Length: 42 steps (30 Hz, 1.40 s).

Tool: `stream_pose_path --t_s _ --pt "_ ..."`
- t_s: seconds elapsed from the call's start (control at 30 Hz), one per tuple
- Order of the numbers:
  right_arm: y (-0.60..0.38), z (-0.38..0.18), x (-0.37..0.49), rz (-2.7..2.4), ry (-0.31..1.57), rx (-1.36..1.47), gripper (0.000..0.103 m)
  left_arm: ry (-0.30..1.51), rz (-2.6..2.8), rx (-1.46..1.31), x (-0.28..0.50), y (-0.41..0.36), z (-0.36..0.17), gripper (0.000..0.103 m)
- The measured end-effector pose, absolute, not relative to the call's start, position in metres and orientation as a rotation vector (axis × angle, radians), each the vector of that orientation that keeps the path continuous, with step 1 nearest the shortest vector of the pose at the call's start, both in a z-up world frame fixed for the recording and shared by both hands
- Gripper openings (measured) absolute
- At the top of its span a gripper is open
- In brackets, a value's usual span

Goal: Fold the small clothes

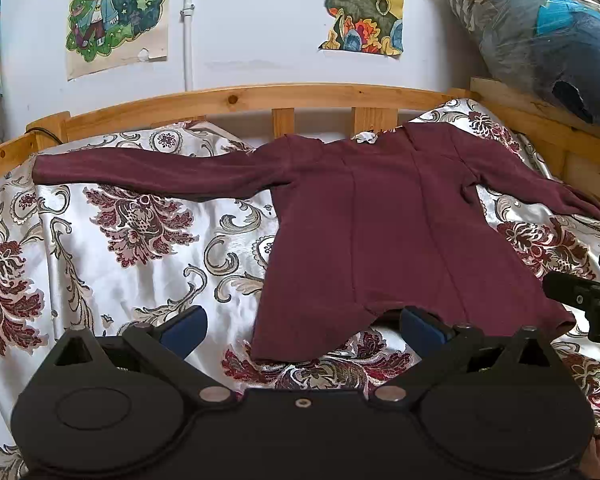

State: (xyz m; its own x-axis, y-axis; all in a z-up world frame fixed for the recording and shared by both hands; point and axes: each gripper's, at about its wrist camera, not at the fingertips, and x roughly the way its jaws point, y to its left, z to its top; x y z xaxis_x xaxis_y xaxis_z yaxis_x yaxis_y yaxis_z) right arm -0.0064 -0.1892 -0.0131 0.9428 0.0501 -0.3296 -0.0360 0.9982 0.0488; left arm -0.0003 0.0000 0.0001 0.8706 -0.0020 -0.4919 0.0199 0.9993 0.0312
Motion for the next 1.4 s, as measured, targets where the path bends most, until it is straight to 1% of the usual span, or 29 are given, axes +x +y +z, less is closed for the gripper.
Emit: stream_pose_path --t_s 0.07,1.4 --pt "-0.187 -0.021 -0.005 0.044 0.337 0.041 0.103 0.515 -0.011 0.034 -0.001 -0.005 0.000 0.102" --pt "-0.187 -0.023 -0.003 0.048 0.349 0.057 0.103 0.522 -0.009 0.022 -0.001 0.001 -0.007 0.102"
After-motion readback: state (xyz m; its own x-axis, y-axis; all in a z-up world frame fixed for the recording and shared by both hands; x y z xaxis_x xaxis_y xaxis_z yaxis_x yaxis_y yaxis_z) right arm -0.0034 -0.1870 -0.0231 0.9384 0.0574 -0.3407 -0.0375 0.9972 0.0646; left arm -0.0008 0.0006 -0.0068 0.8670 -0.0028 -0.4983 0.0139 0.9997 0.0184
